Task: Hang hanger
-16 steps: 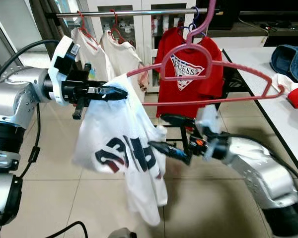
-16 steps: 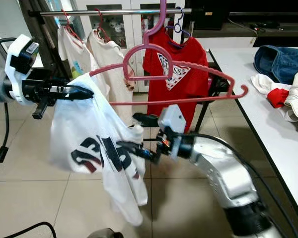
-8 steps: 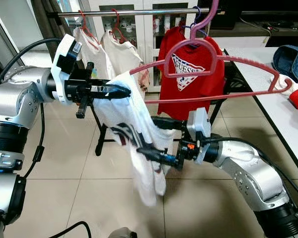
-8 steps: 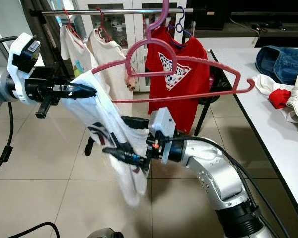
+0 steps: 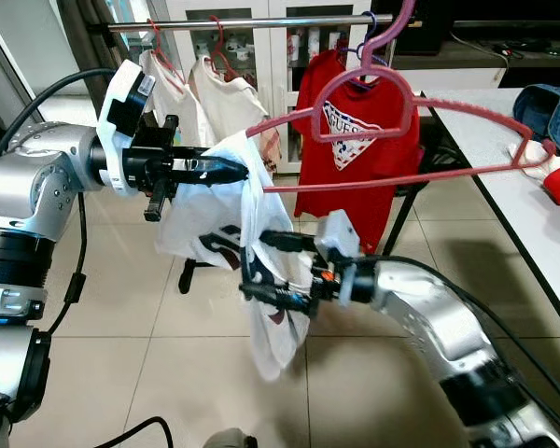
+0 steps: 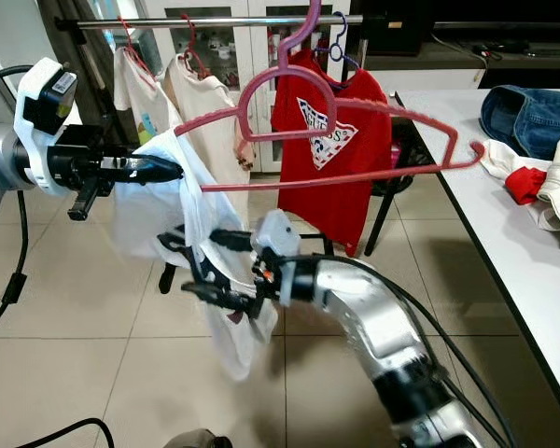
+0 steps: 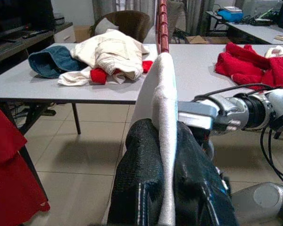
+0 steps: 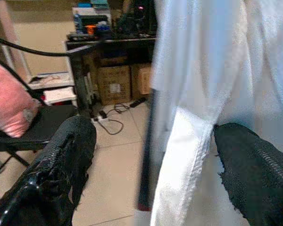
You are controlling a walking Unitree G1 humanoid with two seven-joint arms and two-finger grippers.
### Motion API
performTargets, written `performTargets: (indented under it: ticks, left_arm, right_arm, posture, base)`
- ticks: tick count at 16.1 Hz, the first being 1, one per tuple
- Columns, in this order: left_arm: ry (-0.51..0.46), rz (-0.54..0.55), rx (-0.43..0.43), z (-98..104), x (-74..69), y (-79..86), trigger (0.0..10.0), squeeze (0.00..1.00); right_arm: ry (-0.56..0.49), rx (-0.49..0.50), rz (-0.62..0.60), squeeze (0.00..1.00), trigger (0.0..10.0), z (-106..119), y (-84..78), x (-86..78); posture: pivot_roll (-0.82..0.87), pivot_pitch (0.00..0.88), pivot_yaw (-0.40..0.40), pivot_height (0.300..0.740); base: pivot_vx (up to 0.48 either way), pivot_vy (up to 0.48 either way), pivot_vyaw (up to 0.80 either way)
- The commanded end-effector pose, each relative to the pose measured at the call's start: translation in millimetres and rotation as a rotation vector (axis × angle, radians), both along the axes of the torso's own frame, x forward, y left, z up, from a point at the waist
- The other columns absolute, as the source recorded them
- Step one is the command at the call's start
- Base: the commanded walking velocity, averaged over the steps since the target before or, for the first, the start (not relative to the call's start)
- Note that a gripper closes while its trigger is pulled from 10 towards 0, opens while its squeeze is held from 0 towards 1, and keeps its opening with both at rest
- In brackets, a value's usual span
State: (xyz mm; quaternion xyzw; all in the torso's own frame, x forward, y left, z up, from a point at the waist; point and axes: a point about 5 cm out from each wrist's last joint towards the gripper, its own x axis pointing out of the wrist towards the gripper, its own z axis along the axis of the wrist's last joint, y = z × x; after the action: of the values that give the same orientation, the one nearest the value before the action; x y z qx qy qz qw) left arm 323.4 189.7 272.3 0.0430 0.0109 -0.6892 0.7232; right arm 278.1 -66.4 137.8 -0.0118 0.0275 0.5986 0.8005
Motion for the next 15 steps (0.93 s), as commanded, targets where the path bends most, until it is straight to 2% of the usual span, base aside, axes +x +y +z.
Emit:
performTargets:
  ticks: [1, 6, 8, 10, 11, 12, 13, 14, 15]
  left_arm:
    - [-0.043, -0.006, -0.015, 11.6, -3.0, 1.6, 0.0, 0.00]
    - [-0.054, 0.000, -0.017, 15.1, -5.2, 4.6, 0.0, 0.00]
    - [-0.059, 0.001, -0.019, 16.8, -5.4, 5.5, 0.0, 0.00]
    - [-0.063, 0.005, -0.016, 17.3, -5.0, 5.9, 0.0, 0.00]
    - [-0.065, 0.009, -0.014, 17.8, -5.1, 6.8, 0.0, 0.00]
    - [-0.066, 0.014, -0.010, 17.7, -5.4, 7.8, 0.0, 0.00]
    - [-0.066, 0.014, -0.010, 17.7, -5.4, 7.8, 0.0, 0.00]
    - [-0.063, 0.026, 0.003, 15.9, -7.0, 11.8, 0.0, 0.00]
    - [-0.057, 0.035, 0.017, 14.0, -8.6, 15.4, 0.0, 0.00]
  right_arm:
    - [-0.012, -0.011, -0.023, 0.00, 10.0, -0.1, -1.1, 4.0]
    - [0.001, -0.097, -0.015, 0.00, 10.0, -19.4, -9.0, 0.3]
    - [0.004, -0.263, 0.045, 0.00, 10.0, -42.3, -17.4, -7.9]
    - [0.022, -0.360, 0.056, 0.00, 10.0, -58.3, -26.2, -12.4]
    - [0.058, -0.393, 0.018, 0.00, 10.0, -68.5, -35.0, -12.5]
    - [0.072, -0.411, -0.011, 0.00, 3.5, -72.7, -41.9, -11.8]
    - [0.072, -0.411, -0.011, 0.00, 3.5, -72.7, -41.9, -11.8]
    - [0.111, -0.436, -0.083, 0.00, 0.0, -80.2, -60.2, -10.5]
    - [0.127, -0.440, -0.134, 0.00, 0.0, -81.6, -73.2, -9.1]
  posture:
    - [-0.01, 0.000, 0.076, 0.740]
    - [-0.01, 0.000, 0.070, 0.740]
    - [-0.02, 0.000, 0.071, 0.740]
    - [-0.02, 0.000, 0.071, 0.740]
    - [-0.02, 0.000, 0.071, 0.740]
    - [-0.02, 0.000, 0.071, 0.740]
    - [-0.02, 0.000, 0.071, 0.740]
    - [-0.02, 0.000, 0.071, 0.740]
    - [-0.02, 0.000, 0.068, 0.740]
  base:
    - [0.000, 0.000, 0.00]
    - [0.000, 0.000, 0.00]
    - [0.000, 0.000, 0.00]
    - [0.000, 0.000, 0.00]
    - [0.000, 0.000, 0.00]
    - [0.000, 0.000, 0.00]
    - [0.000, 0.000, 0.00]
    - [0.000, 0.000, 0.00]
    - [0.000, 0.000, 0.00]
